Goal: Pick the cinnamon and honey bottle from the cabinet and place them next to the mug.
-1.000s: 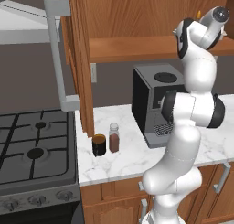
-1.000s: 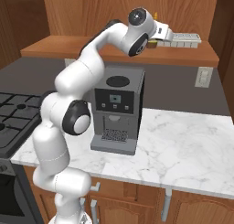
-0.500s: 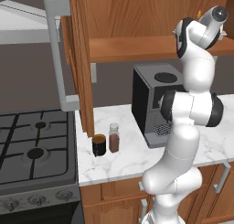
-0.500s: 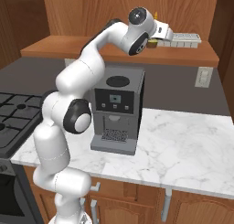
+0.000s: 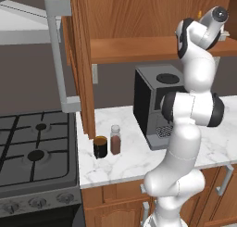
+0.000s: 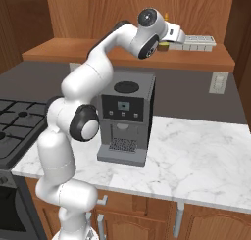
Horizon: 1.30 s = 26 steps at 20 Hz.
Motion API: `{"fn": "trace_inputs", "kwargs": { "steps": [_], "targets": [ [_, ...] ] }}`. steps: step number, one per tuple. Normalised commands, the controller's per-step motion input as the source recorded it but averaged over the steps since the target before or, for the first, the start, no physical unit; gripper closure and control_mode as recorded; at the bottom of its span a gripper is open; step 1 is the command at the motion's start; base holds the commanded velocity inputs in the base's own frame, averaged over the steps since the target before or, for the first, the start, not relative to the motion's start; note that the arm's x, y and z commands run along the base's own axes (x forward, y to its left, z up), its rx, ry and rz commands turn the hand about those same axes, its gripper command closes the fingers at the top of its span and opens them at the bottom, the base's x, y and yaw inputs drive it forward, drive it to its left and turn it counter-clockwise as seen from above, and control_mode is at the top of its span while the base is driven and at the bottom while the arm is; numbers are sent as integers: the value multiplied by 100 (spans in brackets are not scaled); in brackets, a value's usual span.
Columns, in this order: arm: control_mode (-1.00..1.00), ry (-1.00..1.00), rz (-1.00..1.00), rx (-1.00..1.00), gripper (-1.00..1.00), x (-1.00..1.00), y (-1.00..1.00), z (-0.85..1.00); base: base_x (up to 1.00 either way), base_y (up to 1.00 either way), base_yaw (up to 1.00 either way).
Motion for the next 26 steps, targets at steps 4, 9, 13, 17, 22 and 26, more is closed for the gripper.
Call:
{"fn": "trace_inputs", "kwargs": {
  "steps": [4,9,13,17,22,26],
  "targets": [
    [-100,0,0,0,-100,5,0,-2,0,0,0],
    [-100,0,0,0,-100,0,0,0,0,0,0],
    [-100,0,0,0,-100,0,0,0,0,0,0],
    [-100,0,0,0,-100,0,0,0,0,0,0],
    [-100,0,0,0,100,0,0,0,0,0,0],
    [-100,0,0,0,100,0,0,0,0,0,0]
  ]
}}
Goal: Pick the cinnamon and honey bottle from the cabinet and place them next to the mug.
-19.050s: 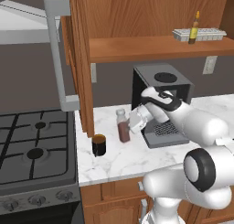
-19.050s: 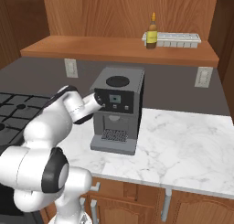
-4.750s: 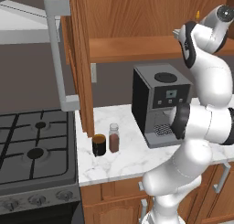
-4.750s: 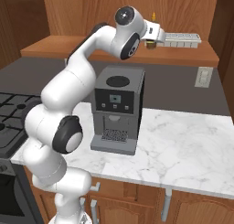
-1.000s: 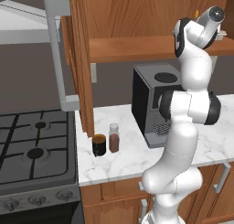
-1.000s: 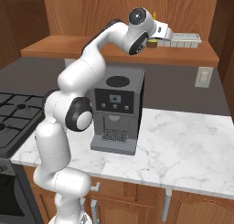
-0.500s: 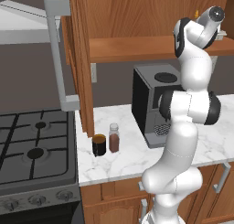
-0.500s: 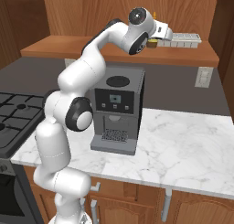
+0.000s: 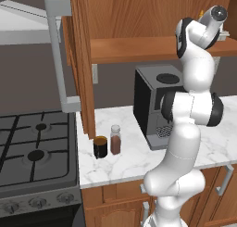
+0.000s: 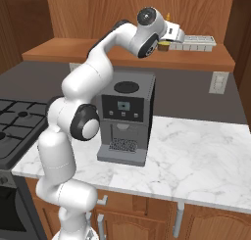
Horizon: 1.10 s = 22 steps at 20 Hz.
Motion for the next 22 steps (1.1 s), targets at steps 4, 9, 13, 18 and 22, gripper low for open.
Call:
{"fn": "trace_inputs", "kwargs": {
  "steps": [4,9,13,18,22],
  "targets": [
    [-100,1,0,0,100,0,0,0,0,0,0],
    [-100,0,0,0,100,0,0,0,0,0,0],
    [-100,0,0,0,100,-32,0,0,0,0,0],
    [-100,-3,3,0,100,-68,6,0,0,0,0],
    [-100,-7,9,0,100,-90,22,0,0,0,0]
  ]
}}
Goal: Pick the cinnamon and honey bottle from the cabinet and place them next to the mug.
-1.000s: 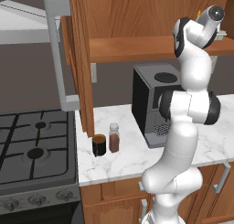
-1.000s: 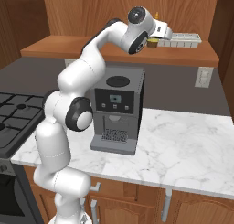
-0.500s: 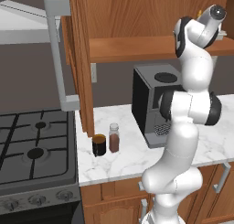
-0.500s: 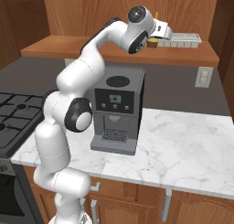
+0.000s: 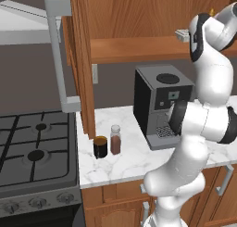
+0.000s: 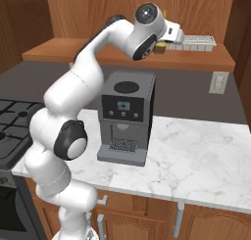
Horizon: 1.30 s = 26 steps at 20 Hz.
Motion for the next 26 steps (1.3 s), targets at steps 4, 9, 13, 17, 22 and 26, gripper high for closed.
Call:
{"fn": "trace_inputs", "kwargs": {
  "steps": [4,9,13,17,22,26],
  "targets": [
    [-100,-10,10,0,100,-94,31,0,0,0,0],
    [-100,-11,11,0,100,-96,39,0,0,0,0],
    [-100,-11,11,0,100,-98,49,0,0,0,0],
    [-100,-7,16,0,100,-88,67,0,0,0,0],
    [-100,-3,24,0,100,-67,76,-3,0,0,0],
    [-100,0,29,0,100,-46,66,-1,0,0,0]
  ]
}}
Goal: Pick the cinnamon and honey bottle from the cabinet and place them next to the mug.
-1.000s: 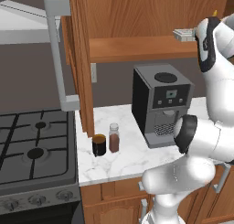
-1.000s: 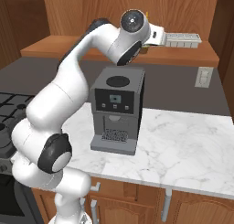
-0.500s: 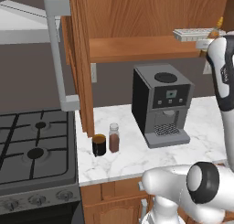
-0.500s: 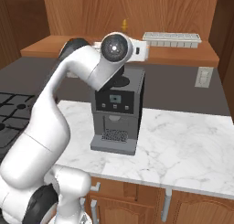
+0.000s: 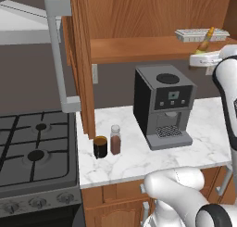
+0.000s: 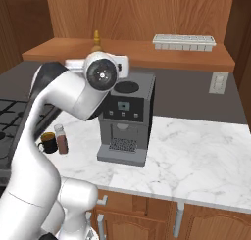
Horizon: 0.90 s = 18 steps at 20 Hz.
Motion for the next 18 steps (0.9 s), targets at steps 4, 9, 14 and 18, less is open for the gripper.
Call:
{"fn": "trace_inputs", "kwargs": {
  "steps": [4,9,14,18],
  "targets": [
    [-100,-1,31,0,100,-37,53,0,0,0,0],
    [-100,0,32,0,100,-37,53,-6,0,0,0],
    [-100,0,33,0,100,-31,47,-15,0,0,0],
    [-100,0,33,0,100,-36,44,-14,0,0,0]
  ]
}}
